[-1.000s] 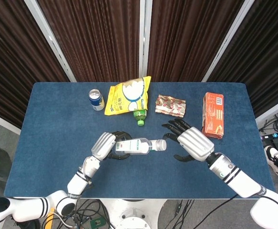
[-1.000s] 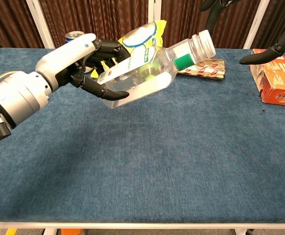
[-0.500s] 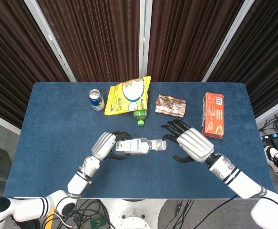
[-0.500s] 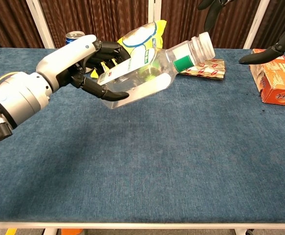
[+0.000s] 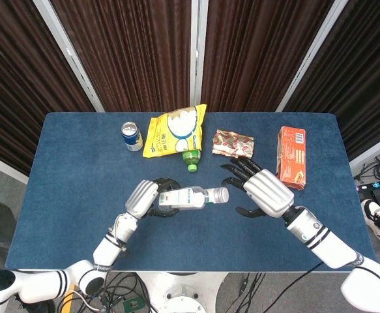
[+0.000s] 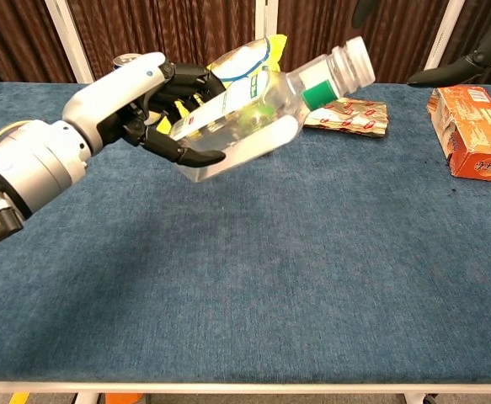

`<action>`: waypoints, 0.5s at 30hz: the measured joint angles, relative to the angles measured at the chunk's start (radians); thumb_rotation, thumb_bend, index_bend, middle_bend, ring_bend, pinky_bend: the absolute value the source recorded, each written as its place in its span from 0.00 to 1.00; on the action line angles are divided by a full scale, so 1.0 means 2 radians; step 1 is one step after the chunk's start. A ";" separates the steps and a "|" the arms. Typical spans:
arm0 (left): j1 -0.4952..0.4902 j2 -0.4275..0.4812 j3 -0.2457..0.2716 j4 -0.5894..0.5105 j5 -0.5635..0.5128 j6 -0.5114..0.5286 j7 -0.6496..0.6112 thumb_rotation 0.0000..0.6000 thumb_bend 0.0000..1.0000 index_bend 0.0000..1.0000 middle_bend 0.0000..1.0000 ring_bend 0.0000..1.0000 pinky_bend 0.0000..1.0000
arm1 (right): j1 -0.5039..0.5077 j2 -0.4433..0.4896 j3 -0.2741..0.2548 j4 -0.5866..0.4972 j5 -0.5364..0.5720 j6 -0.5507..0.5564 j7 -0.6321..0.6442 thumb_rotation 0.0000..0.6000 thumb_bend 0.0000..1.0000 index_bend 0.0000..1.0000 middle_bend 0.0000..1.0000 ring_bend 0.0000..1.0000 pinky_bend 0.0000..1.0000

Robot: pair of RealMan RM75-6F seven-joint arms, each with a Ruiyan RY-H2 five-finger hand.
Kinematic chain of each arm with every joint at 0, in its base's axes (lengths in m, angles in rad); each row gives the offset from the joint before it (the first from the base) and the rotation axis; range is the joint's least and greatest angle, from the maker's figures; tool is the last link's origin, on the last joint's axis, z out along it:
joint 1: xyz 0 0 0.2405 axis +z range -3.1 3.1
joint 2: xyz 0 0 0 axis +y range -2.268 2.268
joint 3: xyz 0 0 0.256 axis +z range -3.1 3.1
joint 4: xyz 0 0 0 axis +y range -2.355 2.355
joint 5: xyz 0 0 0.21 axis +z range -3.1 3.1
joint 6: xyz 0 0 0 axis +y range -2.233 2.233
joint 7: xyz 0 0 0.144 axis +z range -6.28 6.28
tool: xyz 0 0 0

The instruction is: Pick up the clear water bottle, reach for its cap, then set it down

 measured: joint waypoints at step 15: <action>0.002 0.003 -0.002 -0.016 -0.006 -0.002 -0.005 1.00 0.35 0.52 0.54 0.45 0.57 | 0.001 -0.046 0.010 0.028 -0.010 0.032 -0.032 1.00 0.16 0.37 0.14 0.00 0.00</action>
